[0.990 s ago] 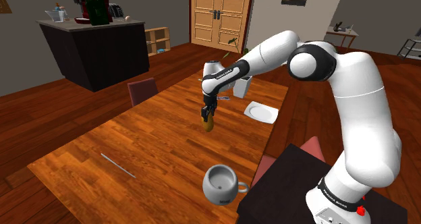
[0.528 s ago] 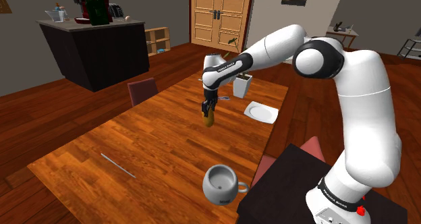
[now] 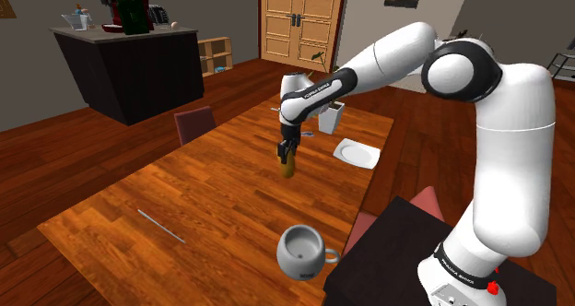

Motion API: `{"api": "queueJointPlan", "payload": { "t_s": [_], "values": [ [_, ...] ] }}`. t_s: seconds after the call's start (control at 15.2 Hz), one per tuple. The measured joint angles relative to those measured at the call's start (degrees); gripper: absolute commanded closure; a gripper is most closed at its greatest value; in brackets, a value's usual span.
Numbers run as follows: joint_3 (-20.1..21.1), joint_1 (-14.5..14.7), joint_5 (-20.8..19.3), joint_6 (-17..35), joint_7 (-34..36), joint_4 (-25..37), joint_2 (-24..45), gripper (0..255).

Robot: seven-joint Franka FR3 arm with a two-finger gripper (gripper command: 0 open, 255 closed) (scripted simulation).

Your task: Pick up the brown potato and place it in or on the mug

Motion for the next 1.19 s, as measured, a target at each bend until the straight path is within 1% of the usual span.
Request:
{"api": "queueJointPlan", "payload": {
  "t_s": [0.2,0.4,0.79,1.06,1.19],
  "values": [
    [0.76,1.14,0.32,3.11,1.70,-8.81,-5.79,255],
    [1.61,2.24,0.74,5.24,3.38,-15.85,-10.78,255],
    [4.10,5.10,2.09,9.34,7.71,-28.18,-19.24,255],
    [6.48,7.50,3.84,11.39,11.07,-35.94,-25.22,255],
    [7.74,8.78,4.89,11.09,12.77,-38.58,-28.29,255]
  ]
}}
